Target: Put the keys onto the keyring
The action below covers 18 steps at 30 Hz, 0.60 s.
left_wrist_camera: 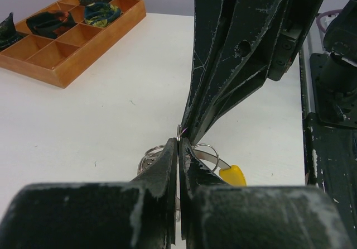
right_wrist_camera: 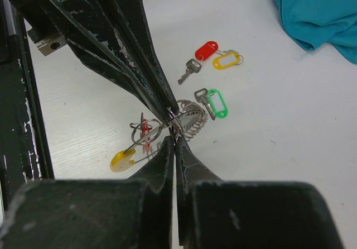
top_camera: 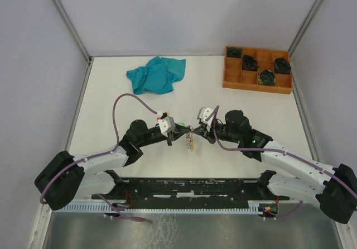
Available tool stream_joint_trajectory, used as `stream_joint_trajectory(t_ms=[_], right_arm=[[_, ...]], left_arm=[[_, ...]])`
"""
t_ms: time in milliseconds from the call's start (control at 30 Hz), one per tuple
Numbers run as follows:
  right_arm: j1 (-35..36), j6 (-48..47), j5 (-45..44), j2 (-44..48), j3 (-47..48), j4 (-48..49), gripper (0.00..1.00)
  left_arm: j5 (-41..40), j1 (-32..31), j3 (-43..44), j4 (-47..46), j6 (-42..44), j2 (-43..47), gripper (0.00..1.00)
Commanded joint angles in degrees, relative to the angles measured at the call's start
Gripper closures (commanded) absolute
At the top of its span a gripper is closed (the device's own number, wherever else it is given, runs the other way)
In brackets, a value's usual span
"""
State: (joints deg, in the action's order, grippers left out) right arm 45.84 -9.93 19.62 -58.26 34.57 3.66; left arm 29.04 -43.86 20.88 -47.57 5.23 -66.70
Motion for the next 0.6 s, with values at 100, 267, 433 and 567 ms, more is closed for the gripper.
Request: stream_joint_trajectory(t_ms=[100,267,433,567], right_arm=[[-0.14,-5.27,1.1,-0.75,5.32,-3.21,0.99],[-0.14,-10.91,-0.67,-0.84,9.14,-10.75,0.99],[-0.17,-15.92,-0.54,-2.34,13.76,-18.39,0.99],[-0.1,-18.29,0.36,-3.88,16.54,-22.16,0.99]], left_arm=[[-1.29,-0.28,0.12,-5.26,-2.77,0.36,0.97],[-1.77,-0.3,0.33,-3.87,-2.77,0.64,0.85],[-1.78,-0.24,1.0,-2.35,-3.33,0.28,0.75],[-1.19,-0.25,1.97,-0.92,-3.93,-0.1,0.72]])
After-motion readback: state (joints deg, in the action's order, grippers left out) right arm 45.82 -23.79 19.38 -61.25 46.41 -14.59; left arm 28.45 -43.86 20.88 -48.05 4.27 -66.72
